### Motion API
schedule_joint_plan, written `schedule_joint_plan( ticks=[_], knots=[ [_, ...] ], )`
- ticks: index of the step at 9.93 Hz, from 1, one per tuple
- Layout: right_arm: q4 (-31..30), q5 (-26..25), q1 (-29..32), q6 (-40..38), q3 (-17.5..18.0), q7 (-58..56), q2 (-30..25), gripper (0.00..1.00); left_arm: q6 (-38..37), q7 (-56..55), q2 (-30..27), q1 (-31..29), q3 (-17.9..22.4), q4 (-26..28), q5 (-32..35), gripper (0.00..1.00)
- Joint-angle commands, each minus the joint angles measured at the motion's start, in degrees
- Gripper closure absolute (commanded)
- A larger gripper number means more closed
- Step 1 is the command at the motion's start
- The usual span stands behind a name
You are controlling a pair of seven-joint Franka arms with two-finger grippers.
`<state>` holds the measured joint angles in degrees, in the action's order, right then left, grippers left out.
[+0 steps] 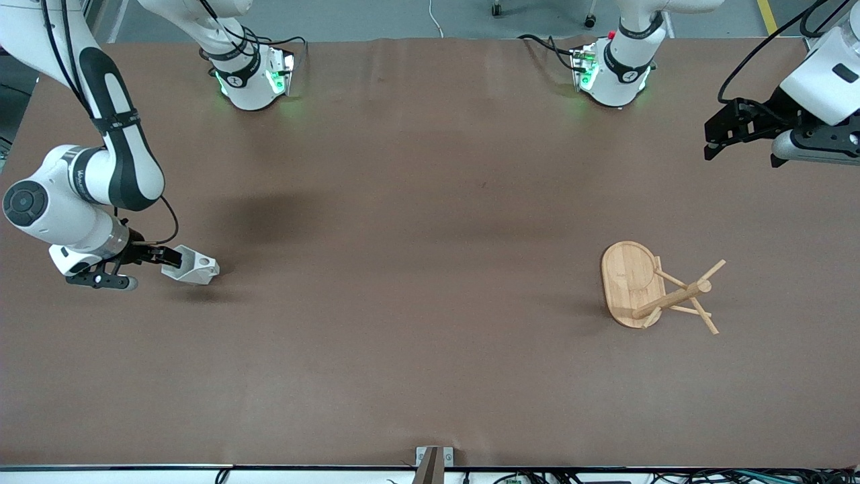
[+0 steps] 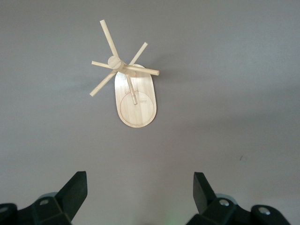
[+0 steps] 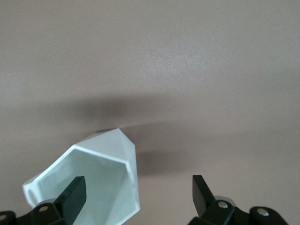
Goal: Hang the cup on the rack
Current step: 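Reach the right gripper to the white cup and grasp it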
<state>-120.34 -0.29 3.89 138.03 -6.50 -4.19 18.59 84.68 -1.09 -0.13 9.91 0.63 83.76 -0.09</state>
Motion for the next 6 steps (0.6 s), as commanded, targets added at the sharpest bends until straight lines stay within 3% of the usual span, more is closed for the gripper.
schedule_joint_plan(
  ticks=[1,3,6],
  knots=[
    [-1.83,-0.24,0.86,4.51,0.62,-0.99,1.27,0.09,0.22,1.00,0.92,-0.06,-0.02,0.62,-0.26,0.00],
    [-1.92,-0.24,0.77,4.44,0.70,-0.99,1.63,0.31,0.22,1.00,0.92,0.02,-0.02,0.62,-0.26,0.00],
    [-1.66,-0.24,0.86,4.35,0.79,-0.73,1.71,0.97,0.22,1.00,1.09,0.02,-0.02,0.62,-0.26,0.00]
  ],
)
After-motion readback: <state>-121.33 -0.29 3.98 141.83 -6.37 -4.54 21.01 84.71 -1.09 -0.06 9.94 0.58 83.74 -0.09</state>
